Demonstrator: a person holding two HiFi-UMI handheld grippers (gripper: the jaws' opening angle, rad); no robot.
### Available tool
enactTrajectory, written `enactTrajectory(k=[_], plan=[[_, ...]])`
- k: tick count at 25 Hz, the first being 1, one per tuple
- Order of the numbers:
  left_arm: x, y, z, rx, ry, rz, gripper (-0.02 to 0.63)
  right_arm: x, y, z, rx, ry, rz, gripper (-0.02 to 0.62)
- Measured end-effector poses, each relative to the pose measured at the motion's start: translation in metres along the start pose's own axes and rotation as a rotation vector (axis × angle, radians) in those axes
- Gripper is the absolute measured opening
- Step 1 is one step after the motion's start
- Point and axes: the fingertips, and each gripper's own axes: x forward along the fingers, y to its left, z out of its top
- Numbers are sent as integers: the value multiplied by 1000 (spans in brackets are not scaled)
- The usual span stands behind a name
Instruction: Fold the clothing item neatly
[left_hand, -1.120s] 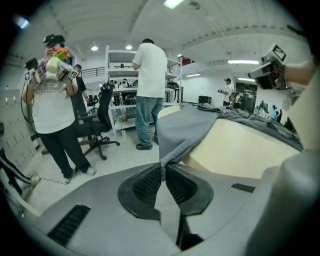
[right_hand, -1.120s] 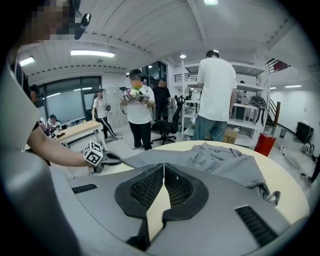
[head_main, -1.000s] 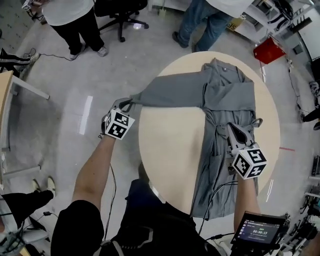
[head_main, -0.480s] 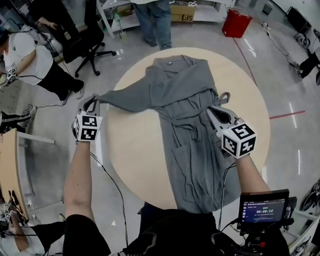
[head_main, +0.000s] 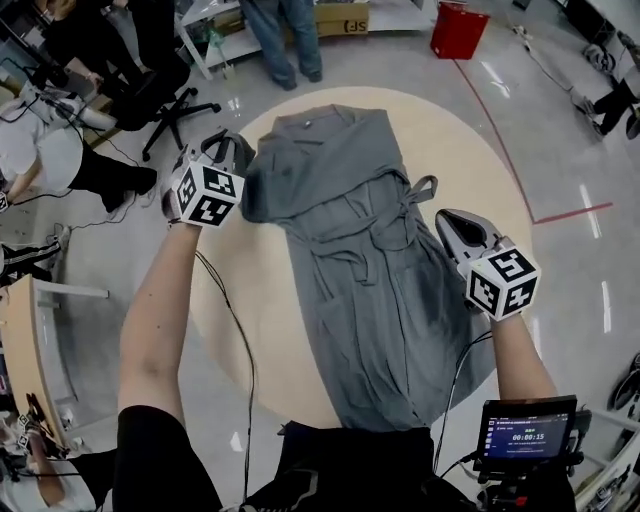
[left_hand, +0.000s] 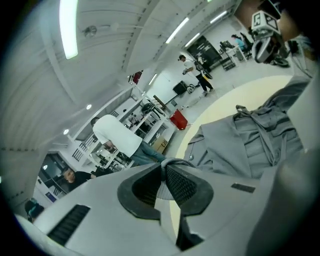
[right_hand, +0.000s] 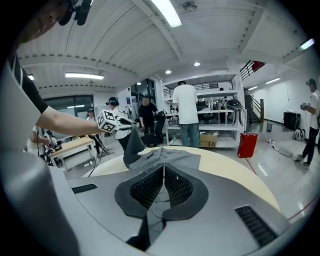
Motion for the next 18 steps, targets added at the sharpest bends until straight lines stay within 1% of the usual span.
enactTrajectory(k=[2, 4, 6, 9, 11, 12, 14, 16, 18], plan=[[23, -19, 26, 30, 21, -4, 26, -5, -17, -11, 18, -12, 1, 11], [44, -38, 48, 43, 51, -16, 26, -8, -33, -24, 45, -26, 5, 11], [63, -54, 64, 19, 90, -28, 26, -13, -45, -33, 56, -33, 20, 11], [87, -71, 87, -31, 140, -12, 26, -21, -69, -41, 40, -29, 32, 11], [111, -89, 110, -31, 156, -3, 26, -25, -94, -54, 52, -39, 36, 11], [126, -105, 124, -11, 159, -4, 26, -26, -108, -64, 69, -48, 39, 11], [157, -147, 149, 63, 158, -27, 26, -27, -134, -90, 107, -63, 49, 11], [184, -193, 169, 150, 148, -80, 26, -30, -153, -108, 130, -67, 52, 11], [196, -233, 181, 251, 136, -151, 26, -33, -160, -110, 144, -74, 42, 11]])
